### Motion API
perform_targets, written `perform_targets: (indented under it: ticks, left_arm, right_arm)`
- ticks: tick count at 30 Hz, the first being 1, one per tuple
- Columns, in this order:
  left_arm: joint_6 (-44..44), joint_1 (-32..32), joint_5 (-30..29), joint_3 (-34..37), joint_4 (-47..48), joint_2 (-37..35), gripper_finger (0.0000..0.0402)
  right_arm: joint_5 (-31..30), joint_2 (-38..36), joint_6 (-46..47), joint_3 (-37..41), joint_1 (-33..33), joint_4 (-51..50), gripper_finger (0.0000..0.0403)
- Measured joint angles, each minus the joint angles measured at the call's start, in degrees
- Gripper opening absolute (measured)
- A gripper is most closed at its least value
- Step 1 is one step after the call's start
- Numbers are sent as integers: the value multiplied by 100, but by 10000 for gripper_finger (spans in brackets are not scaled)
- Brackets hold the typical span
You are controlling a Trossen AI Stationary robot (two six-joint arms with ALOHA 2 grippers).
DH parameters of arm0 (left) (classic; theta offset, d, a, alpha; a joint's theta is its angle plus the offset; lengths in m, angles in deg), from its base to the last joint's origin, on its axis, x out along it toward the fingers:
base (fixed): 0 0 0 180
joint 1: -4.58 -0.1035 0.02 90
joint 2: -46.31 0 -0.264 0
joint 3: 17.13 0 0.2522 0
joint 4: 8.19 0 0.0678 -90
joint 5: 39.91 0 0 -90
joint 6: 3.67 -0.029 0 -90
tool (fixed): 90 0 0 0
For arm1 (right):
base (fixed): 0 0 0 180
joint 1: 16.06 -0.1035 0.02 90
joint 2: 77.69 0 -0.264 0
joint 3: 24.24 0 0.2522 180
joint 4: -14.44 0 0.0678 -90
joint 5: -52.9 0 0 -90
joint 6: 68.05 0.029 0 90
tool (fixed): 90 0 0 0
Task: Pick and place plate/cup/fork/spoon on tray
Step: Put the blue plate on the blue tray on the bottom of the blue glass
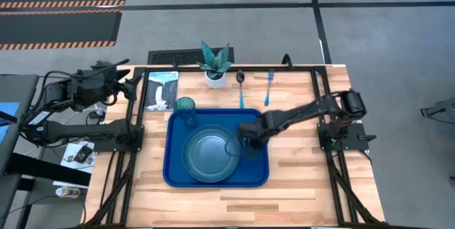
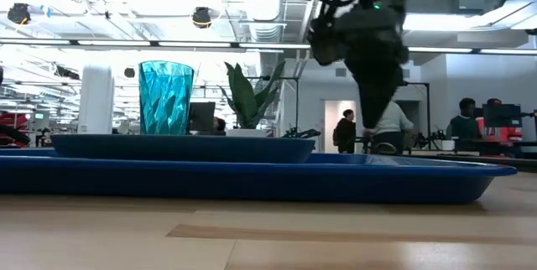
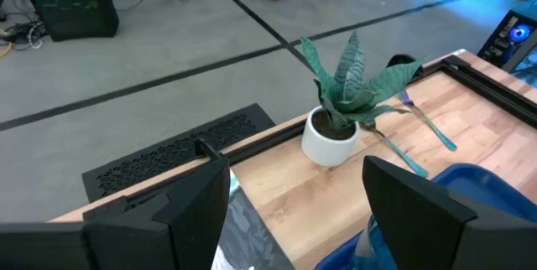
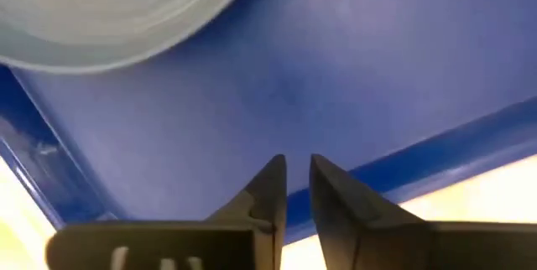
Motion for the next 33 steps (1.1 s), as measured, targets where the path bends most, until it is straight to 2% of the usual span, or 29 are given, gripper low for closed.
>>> perform_targets:
  ticks: [5,8,13,18,29,33]
  left_arm:
    - [-1,1,-4,0,-21,-1,261]
    - [36,1,-4,0,-21,-1,261]
    - [44,1,-5,0,-21,-1,261]
    - [43,-1,-20,0,-14,-1,261]
    - [41,-1,-48,0,21,-3,261]
    - [43,-1,-48,0,21,-3,261]
  right_arm:
    - [-14,0,228,316,-185,1132,24]
    - [-31,1,231,338,-136,1423,7]
    - [-36,325,289,351,-40,1410,23]
    - [155,852,332,264,-99,1834,13]
    - [148,946,129,-158,97,2087,18]
    - [186,946,-1,-158,184,2462,11]
